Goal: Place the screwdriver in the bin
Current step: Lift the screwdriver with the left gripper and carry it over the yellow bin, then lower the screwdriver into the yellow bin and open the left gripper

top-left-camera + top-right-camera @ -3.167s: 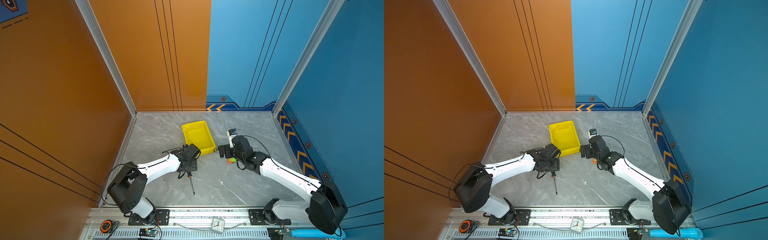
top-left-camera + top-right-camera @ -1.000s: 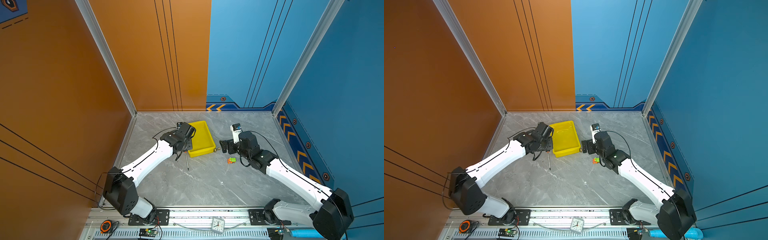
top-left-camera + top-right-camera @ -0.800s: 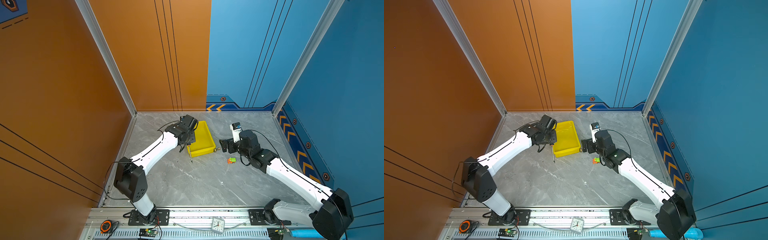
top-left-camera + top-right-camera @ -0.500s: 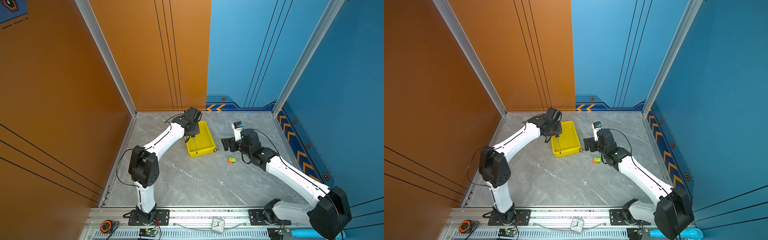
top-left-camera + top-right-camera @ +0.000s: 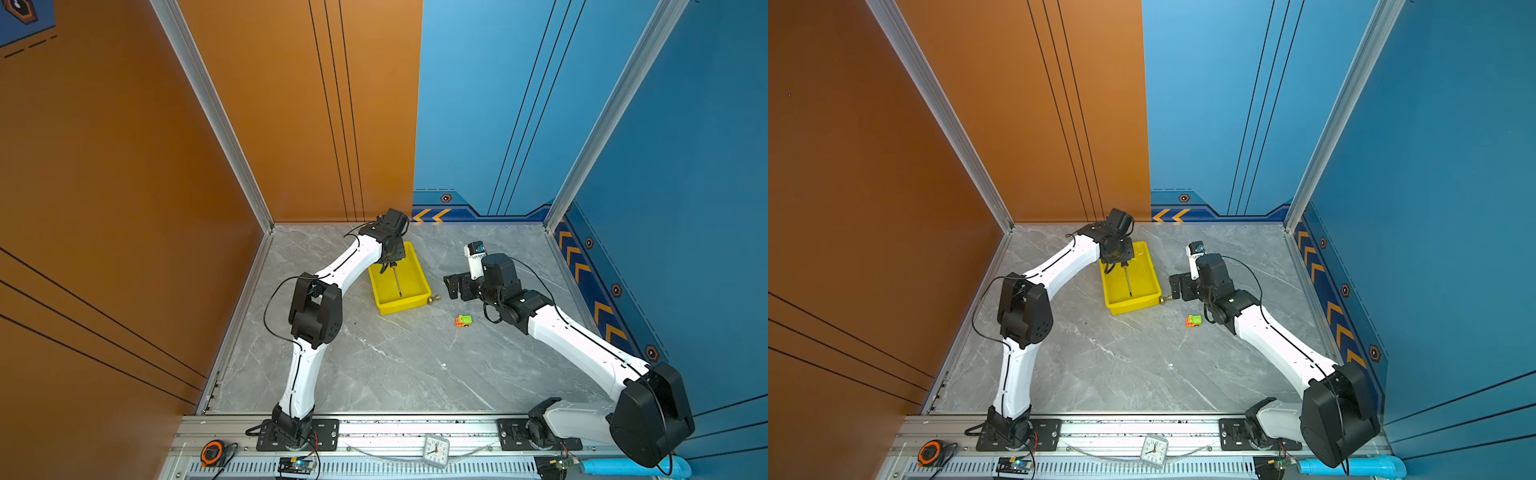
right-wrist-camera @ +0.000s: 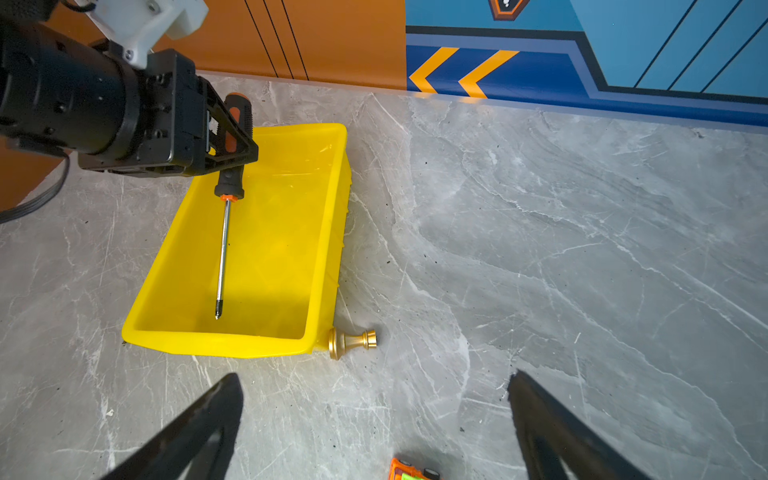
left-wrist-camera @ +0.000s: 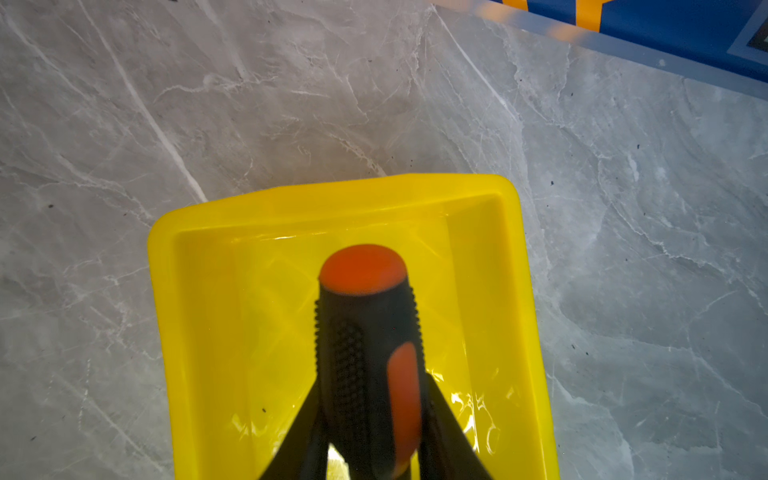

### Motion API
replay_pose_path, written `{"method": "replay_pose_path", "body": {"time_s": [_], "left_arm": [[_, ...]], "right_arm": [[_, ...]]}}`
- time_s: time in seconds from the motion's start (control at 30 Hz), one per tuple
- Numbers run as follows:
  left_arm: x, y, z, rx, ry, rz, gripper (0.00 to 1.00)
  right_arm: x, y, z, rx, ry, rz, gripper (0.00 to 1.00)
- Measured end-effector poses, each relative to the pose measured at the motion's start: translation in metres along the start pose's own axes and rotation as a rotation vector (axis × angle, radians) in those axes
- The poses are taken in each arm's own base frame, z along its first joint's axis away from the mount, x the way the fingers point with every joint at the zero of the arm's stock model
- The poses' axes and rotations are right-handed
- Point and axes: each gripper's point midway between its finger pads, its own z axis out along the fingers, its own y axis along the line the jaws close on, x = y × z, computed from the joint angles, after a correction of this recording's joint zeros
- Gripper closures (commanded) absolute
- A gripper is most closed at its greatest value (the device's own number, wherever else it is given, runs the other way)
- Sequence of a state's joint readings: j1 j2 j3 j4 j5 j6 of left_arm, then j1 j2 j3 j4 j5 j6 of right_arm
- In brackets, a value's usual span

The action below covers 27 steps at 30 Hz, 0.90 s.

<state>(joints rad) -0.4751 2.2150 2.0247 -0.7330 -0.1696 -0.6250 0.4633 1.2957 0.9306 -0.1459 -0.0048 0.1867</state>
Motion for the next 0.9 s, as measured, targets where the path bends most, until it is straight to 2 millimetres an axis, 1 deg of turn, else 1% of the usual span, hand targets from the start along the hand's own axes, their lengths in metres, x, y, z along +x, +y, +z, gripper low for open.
{"method": "replay_pose_path", "body": {"time_s": [0.17, 0.3, 0.63, 0.9], "left_arm": [[0.0, -0.005, 0.015, 0.013, 0.015, -0.007, 0.94], [0.008, -0.005, 0.028, 0.008, 0.041, -0.009, 0.94], [0.02, -0.003, 0.046, -0.003, 0.077, -0.003, 0.94], [0.029, 0.001, 0.063, -0.022, 0.102, 0.001, 0.94]], "right_arm": [[0.002, -0.003, 0.002, 0.004, 0.008, 0.005, 0.0], [0.0, -0.003, 0.004, -0.001, 0.009, 0.007, 0.0], [-0.002, -0.005, 0.007, -0.001, 0.005, 0.013, 0.0], [0.005, -0.008, 0.016, 0.008, 0.028, 0.019, 0.0]]}}
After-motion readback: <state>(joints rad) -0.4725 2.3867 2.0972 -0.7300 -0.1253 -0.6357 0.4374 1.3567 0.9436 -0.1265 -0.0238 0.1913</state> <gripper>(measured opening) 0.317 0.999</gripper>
